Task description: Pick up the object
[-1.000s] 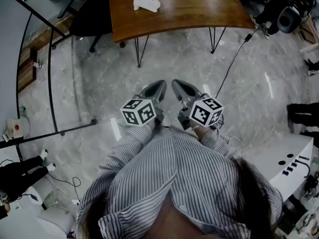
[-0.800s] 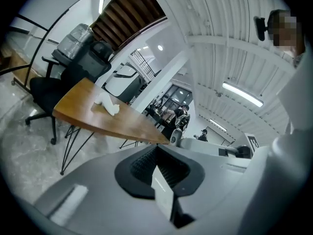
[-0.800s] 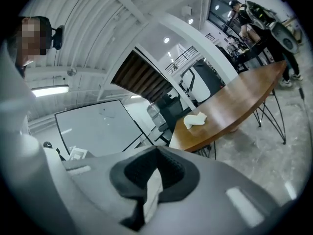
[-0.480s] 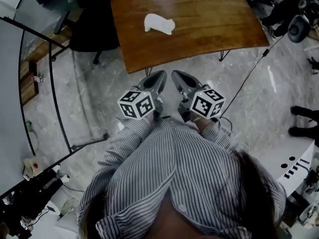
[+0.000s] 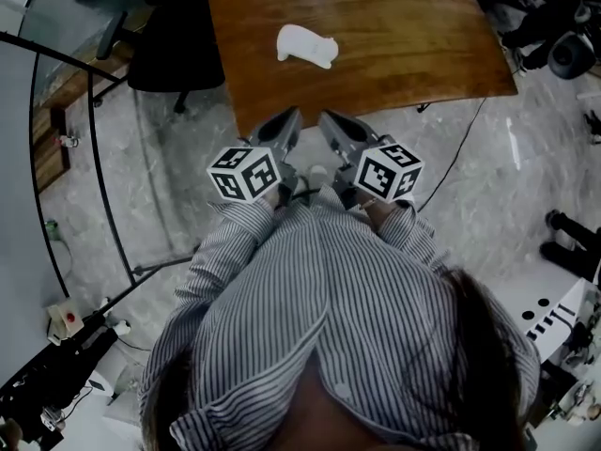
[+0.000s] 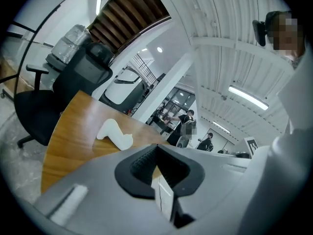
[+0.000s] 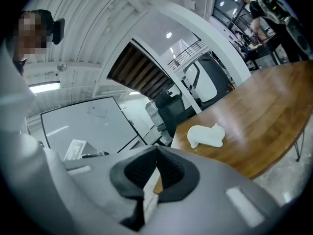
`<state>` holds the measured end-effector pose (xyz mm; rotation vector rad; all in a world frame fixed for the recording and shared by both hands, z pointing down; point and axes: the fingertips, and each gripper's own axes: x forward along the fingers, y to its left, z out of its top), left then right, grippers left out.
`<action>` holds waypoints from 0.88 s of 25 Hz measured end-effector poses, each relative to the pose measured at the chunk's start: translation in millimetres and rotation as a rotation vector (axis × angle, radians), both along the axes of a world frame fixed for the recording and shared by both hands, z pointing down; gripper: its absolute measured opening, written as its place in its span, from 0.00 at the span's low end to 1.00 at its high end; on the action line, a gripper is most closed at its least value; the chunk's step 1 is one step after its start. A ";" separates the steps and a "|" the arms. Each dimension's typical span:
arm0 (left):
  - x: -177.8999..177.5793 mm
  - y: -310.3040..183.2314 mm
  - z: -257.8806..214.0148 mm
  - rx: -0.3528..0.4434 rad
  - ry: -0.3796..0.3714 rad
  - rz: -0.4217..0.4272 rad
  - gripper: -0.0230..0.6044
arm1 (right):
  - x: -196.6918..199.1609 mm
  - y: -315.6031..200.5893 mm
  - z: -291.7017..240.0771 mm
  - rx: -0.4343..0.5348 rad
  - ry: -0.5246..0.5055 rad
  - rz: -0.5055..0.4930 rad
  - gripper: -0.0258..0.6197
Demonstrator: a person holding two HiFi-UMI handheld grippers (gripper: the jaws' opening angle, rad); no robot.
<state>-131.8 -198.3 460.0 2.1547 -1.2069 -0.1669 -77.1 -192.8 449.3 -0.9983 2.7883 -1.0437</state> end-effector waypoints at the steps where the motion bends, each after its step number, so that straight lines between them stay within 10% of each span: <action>1: -1.6 -6.4 -1.1 0.003 0.003 -0.006 0.04 | -1.8 -5.0 -1.1 0.005 0.003 -0.010 0.04; 22: -33.8 -152.2 52.2 -0.200 -0.228 0.023 0.40 | 0.2 -109.8 31.0 -0.062 0.013 -0.026 0.04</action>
